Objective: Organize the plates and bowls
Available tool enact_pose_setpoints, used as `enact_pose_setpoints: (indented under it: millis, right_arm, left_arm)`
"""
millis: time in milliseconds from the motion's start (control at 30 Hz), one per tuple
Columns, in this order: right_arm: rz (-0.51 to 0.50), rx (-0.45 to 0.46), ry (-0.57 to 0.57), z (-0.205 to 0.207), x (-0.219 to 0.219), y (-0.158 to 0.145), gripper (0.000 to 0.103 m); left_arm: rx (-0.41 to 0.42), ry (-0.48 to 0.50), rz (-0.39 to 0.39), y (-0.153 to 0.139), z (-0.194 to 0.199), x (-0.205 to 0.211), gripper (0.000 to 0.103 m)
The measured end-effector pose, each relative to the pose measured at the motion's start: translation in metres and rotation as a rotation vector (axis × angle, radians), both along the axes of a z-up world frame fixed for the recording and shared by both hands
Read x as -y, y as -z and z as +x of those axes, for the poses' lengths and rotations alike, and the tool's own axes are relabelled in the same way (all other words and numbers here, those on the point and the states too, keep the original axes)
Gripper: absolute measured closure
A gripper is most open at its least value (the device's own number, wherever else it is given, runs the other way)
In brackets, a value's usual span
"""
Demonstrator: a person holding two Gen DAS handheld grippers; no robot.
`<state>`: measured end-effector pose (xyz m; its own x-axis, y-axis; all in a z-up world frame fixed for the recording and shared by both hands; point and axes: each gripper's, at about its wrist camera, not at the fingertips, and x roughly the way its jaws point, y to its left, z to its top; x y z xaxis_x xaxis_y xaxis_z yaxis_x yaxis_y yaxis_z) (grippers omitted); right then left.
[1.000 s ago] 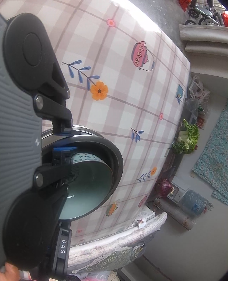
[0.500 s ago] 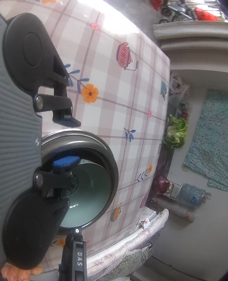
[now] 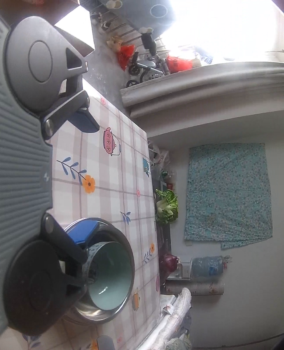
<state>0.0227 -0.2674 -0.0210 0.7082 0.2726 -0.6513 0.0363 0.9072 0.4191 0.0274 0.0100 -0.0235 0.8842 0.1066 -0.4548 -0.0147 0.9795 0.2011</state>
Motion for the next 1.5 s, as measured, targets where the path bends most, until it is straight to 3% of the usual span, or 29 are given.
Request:
enact_pose_setpoints:
  millis: [200, 300, 367, 433, 533, 667, 767, 867, 933, 1033, 1233, 1500]
  right_arm:
    - [-0.111, 0.032, -0.038, -0.044, -0.021, 0.000, 0.018]
    - [-0.115, 0.048, -0.036, -0.055, -0.025, -0.003, 0.017]
    - [-0.105, 0.056, -0.025, -0.058, -0.024, -0.003, 0.017]
    - [-0.111, 0.063, -0.013, -0.062, -0.023, -0.005, 0.017]
    - [-0.146, 0.068, -0.009, -0.069, -0.024, -0.006, 0.016]
    - [-0.162, 0.062, 0.003, -0.076, -0.026, -0.006, 0.016]
    - [-0.158, 0.053, 0.008, -0.081, -0.030, -0.007, 0.015]
    - [-0.160, 0.046, 0.011, -0.082, -0.035, -0.010, 0.011]
    - [-0.162, 0.054, 0.009, -0.083, -0.038, -0.015, 0.002]
    - [-0.168, 0.072, 0.015, -0.082, -0.042, -0.023, 0.001]
    - [-0.191, 0.055, 0.020, -0.074, -0.049, -0.030, 0.001]
    - [-0.222, 0.027, 0.033, -0.063, -0.055, -0.030, 0.001]
  left_arm:
    - [0.054, 0.049, 0.041, 0.016, -0.029, 0.014, 0.010]
    - [0.122, 0.005, 0.099, 0.036, -0.037, 0.013, 0.010]
    - [0.124, -0.016, 0.156, 0.044, -0.039, 0.012, 0.010]
    - [0.109, 0.000, 0.162, 0.044, -0.049, 0.009, 0.010]
    - [0.010, 0.055, 0.126, 0.034, -0.061, 0.009, 0.010]
    - [-0.123, 0.109, -0.033, 0.014, -0.063, 0.004, 0.005]
    - [-0.154, 0.122, -0.154, -0.002, -0.058, -0.003, 0.001]
    - [-0.157, 0.151, -0.211, -0.013, -0.055, -0.008, 0.000]
    - [-0.162, 0.139, -0.191, -0.017, -0.045, -0.006, 0.000]
    - [-0.147, 0.085, -0.136, -0.021, -0.036, -0.002, 0.000]
    - [-0.177, 0.003, -0.097, -0.026, -0.016, -0.004, 0.000]
    - [-0.279, -0.037, -0.107, -0.019, 0.005, -0.008, 0.000]
